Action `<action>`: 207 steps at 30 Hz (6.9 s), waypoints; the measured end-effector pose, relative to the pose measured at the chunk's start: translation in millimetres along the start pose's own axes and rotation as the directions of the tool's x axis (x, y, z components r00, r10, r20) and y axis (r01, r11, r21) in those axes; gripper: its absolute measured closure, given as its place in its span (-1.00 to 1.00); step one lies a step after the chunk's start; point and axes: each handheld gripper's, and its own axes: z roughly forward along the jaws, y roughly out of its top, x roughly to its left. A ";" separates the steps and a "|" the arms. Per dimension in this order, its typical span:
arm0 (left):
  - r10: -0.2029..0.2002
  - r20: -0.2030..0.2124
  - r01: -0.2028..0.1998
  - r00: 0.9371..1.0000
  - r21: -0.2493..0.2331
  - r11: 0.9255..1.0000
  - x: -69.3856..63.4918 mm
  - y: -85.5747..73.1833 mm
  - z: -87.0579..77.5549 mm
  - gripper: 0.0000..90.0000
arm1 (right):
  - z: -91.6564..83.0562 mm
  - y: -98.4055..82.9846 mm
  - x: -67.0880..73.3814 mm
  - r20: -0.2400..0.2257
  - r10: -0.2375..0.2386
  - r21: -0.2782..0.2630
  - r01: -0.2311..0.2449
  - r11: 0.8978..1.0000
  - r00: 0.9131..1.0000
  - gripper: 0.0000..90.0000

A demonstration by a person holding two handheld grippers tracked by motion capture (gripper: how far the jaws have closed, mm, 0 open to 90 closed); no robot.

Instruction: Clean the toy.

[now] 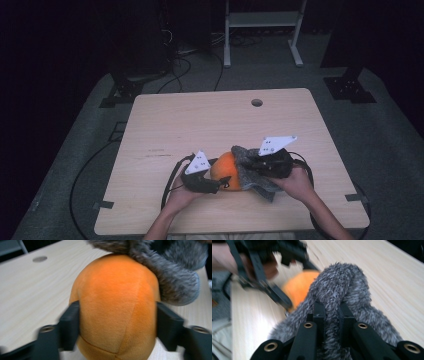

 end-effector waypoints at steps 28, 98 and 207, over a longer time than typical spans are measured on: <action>0.019 0.033 -0.020 0.999 0.026 0.999 2.0 1.9 -0.3 -0.71 | 1.1 -12.9 9.8 -0.076 0.049 -0.048 -0.053 0.997 0.996 0.76; 0.091 0.062 -0.093 0.994 0.021 0.995 2.1 -6.2 -6.5 -0.25 | 2.4 -39.1 -19.0 -0.127 0.191 -0.070 -0.200 0.977 0.973 0.76; -0.051 0.007 0.051 0.999 0.022 0.998 2.3 5.4 1.2 -0.51 | 3.2 -17.8 3.1 -0.035 0.052 -0.024 -0.053 0.998 0.998 0.76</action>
